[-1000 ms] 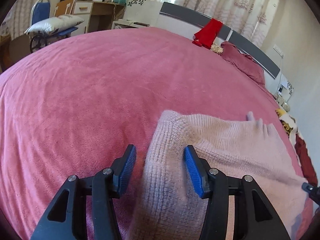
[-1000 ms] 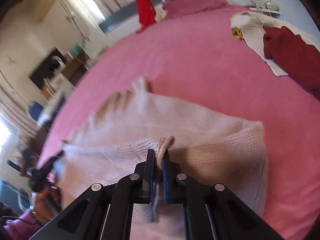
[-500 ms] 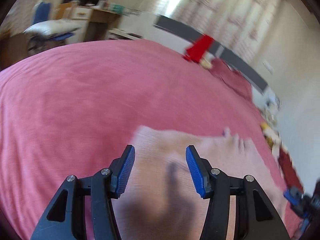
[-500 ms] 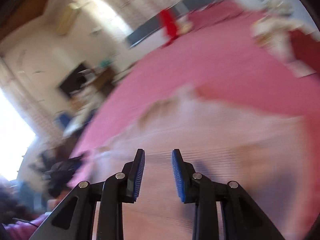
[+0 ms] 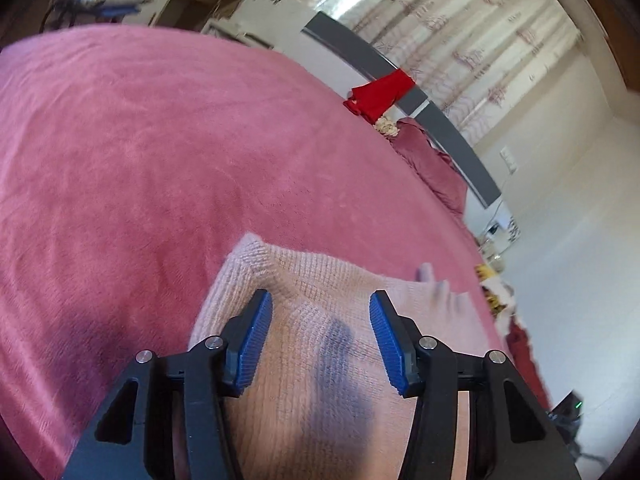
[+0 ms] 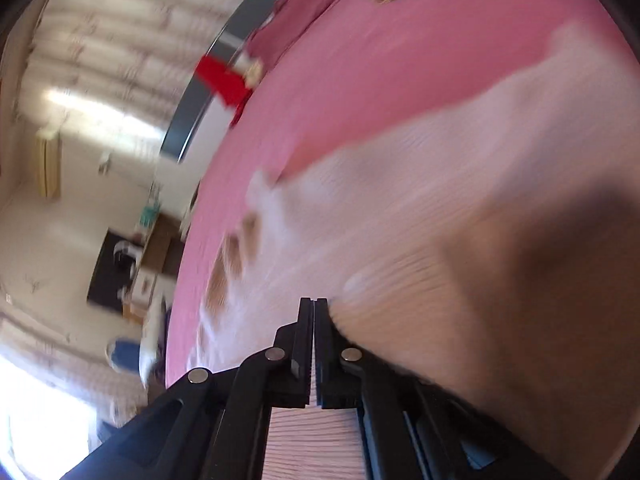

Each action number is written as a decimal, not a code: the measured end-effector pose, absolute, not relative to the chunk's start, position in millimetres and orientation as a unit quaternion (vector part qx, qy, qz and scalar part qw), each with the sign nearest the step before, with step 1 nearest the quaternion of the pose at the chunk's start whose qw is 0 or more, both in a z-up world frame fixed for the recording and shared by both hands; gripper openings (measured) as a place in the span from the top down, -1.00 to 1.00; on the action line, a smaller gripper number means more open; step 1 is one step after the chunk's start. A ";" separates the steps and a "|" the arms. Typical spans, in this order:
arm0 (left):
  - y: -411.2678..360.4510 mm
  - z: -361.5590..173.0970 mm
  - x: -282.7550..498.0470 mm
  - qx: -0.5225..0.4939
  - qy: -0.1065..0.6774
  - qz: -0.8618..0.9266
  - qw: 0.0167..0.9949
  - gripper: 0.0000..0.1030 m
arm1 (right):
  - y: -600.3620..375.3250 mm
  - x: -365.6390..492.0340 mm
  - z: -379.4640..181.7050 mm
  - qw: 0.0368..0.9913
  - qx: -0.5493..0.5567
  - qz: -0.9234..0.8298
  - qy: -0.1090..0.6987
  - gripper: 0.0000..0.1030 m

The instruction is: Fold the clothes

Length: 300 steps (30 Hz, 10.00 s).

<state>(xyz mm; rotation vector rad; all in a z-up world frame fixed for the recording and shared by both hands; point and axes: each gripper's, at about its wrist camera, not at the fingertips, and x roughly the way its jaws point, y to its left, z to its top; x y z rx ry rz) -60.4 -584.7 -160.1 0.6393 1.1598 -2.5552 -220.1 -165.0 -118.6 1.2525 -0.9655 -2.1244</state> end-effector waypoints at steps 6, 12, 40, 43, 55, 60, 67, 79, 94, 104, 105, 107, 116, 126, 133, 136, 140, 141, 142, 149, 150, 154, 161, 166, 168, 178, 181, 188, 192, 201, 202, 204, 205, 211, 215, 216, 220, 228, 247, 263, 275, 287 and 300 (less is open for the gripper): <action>-578.7 -135.4 -29.9 0.210 0.370 -0.891 0.156 -0.29 | -163.6 -183.0 -83.2 0.338 0.433 -0.764 -0.338 0.53; -563.2 -123.5 -33.4 0.252 0.294 -0.911 0.143 -0.30 | -202.1 -171.6 -132.6 0.368 0.518 -0.694 -0.339 0.85; -501.5 -136.8 -335.3 0.512 0.107 -0.847 -0.098 -0.53 | -293.1 -391.8 -84.6 0.441 0.581 -0.682 -0.040 0.39; -495.9 -145.2 -340.1 0.506 0.113 -0.848 -0.109 -0.53 | -304.3 -398.7 -93.8 0.450 0.600 -0.660 -0.033 0.41; -503.2 -147.1 -337.3 0.478 0.167 -0.851 -0.137 0.74 | -296.2 -395.0 -97.3 0.432 0.593 -0.677 -0.058 0.91; -515.0 -108.9 -305.5 0.418 0.210 -0.869 -0.161 0.74 | -282.8 -380.0 -65.7 0.455 0.566 -0.684 -0.072 0.91; -503.3 -62.0 -210.4 0.361 0.173 -0.895 -0.197 0.74 | -241.3 -305.7 -0.1 0.522 0.494 -0.695 -0.019 0.91; -457.3 -127.1 -85.8 0.371 0.129 -0.913 -0.111 0.71 | -223.6 -146.6 -38.6 0.496 0.378 -0.753 0.213 0.71; -482.2 -119.3 -46.9 0.343 0.293 -0.891 -0.056 0.02 | -145.9 -165.2 -47.6 0.436 0.514 -0.732 -0.103 0.48; -472.9 -144.7 -104.1 0.369 0.372 -0.851 -0.021 0.08 | -158.3 -217.1 -107.6 0.353 0.606 -0.670 -0.243 0.88; -468.5 -142.7 -105.0 0.378 0.358 -0.853 -0.022 0.20 | -154.8 -219.5 -107.6 0.355 0.604 -0.669 -0.249 0.90; -460.4 -138.7 -105.7 0.394 0.333 -0.856 -0.023 0.36 | -146.6 -223.5 -98.5 0.359 0.593 -0.679 -0.241 0.90; -464.9 -151.3 -82.4 0.376 0.374 -0.847 -0.019 0.38 | -145.7 -231.5 -89.5 0.372 0.600 -0.695 -0.136 0.70; -462.0 -118.7 -82.3 0.326 0.325 -0.888 -0.015 -0.01 | -141.7 -207.2 -77.1 0.389 0.562 -0.720 -0.124 0.70; -444.0 -141.9 -109.6 0.392 0.276 -0.877 -0.017 -0.06 | -139.6 -209.9 -90.2 0.366 0.568 -0.705 -0.216 0.89; -462.0 -136.5 -115.1 0.397 0.252 -0.882 0.009 -0.06 | -143.0 -196.9 -86.5 0.378 0.562 -0.700 -0.224 0.90; -485.2 -136.8 -116.8 0.410 0.277 -0.869 0.003 -0.06 | -131.7 -203.5 -105.7 0.362 0.570 -0.700 -0.231 0.89; -486.0 -135.4 -114.4 0.408 0.278 -0.869 0.006 -0.06 | -127.9 -206.2 -111.4 0.362 0.573 -0.695 -0.240 0.86; -483.7 -132.0 -109.8 0.401 0.274 -0.874 0.015 -0.06 | -126.0 -207.4 -114.6 0.369 0.575 -0.685 -0.253 0.81; -464.0 -99.1 -80.5 0.323 0.251 -0.912 0.035 -0.14 | -112.2 -196.9 -45.7 0.406 0.456 -0.770 -0.185 0.54; -455.8 -96.3 -87.8 0.314 0.246 -0.917 0.026 -0.25 | -116.0 -203.8 -40.3 0.430 0.438 -0.760 -0.213 0.54; -430.8 -106.4 -134.3 0.309 0.249 -0.918 0.028 -0.30 | -156.4 -243.5 -66.0 0.445 0.444 -0.694 -0.351 0.53; -406.7 -153.4 -180.5 0.352 0.149 -0.917 0.110 -0.29 | -209.6 -258.1 -126.5 0.330 0.506 -0.729 -0.323 1.00; -416.6 -126.1 -168.7 0.315 0.187 -0.925 0.099 -0.30 | -200.2 -258.6 -89.3 0.371 0.480 -0.745 -0.277 0.57; -423.0 -124.9 -164.8 0.310 0.182 -0.926 0.115 -0.47 | -183.2 -261.2 -81.1 0.368 0.451 -0.753 -0.307 0.53; -483.2 -96.8 -117.4 0.340 0.186 -0.917 0.090 -0.48 | -87.9 -268.1 -96.4 0.317 0.482 -0.729 -0.368 0.48; -524.2 -87.5 -61.0 0.339 0.236 -0.906 0.091 -0.53 | -55.9 -235.6 -64.7 0.347 0.474 -0.747 -0.312 0.45; -546.6 -102.3 67.0 0.435 0.228 -0.868 0.073 -0.56 | 26.5 -147.5 -43.6 0.347 0.523 -0.759 -0.169 0.25; -509.7 -118.4 107.8 0.509 0.146 -0.848 0.012 -0.56 | 37.6 -102.9 -66.1 0.316 0.588 -0.737 -0.105 0.21; -475.2 -168.0 136.4 0.548 0.196 -0.812 -0.047 -0.61 | 63.4 -35.8 -114.4 0.303 0.668 -0.674 -0.089 0.16; -474.1 -168.9 138.5 0.540 0.207 -0.814 -0.050 -0.64 | 64.0 -30.7 -116.8 0.306 0.671 -0.669 -0.092 0.16; -472.9 -171.4 138.6 0.533 0.231 -0.812 -0.060 -0.66 | 64.0 -20.0 -120.5 0.311 0.675 -0.664 -0.083 0.15; -471.5 -172.6 137.9 0.531 0.239 -0.810 -0.064 -0.69 | 64.1 -14.6 -121.9 0.313 0.676 -0.663 -0.076 0.14; -450.6 -168.8 137.3 0.538 0.230 -0.806 -0.088 -0.91 | 49.6 -0.8 -119.3 0.318 0.666 -0.675 -0.016 0.53; -439.2 -156.7 149.2 0.558 0.231 -0.782 -0.151 -0.91 | 56.9 -0.1 -96.2 0.323 0.650 -0.687 0.034 0.89; -437.0 -156.9 151.7 0.567 0.213 -0.782 -0.145 -0.91 | 61.9 -3.2 -92.4 0.313 0.644 -0.696 0.054 0.93; -450.2 -163.5 160.8 0.577 0.219 -0.779 -0.111 -0.91 | 88.0 -21.4 -106.5 0.301 0.669 -0.680 -0.008 0.89; -477.1 -169.3 165.3 0.549 0.308 -0.771 -0.096 -0.91 | 96.1 -15.8 -120.4 0.337 0.672 -0.655 -0.076 0.43; -491.4 -160.3 190.5 0.527 0.306 -0.792 -0.039 -0.98 | -29.0 90.7 -42.1 0.563 0.541 -0.585 0.219 0.54; -532.7 -149.6 204.1 0.450 0.371 -0.813 -0.003 -0.98 | -216.5 183.7 -118.4 0.686 0.341 -0.540 0.350 0.55; -535.3 -153.8 189.3 0.461 0.381 -0.802 -0.009 -0.98 | -142.7 126.2 -100.6 0.595 0.364 -0.650 0.300 0.52; -540.7 -155.3 182.0 0.500 0.375 -0.780 0.027 -0.99 | -221.6 164.9 -116.6 0.668 0.380 -0.583 0.264 0.17; -500.7 -173.9 124.8 0.606 0.227 -0.762 -0.006 -0.99 | -158.7 181.6 -101.9 0.713 0.342 -0.542 0.283 0.23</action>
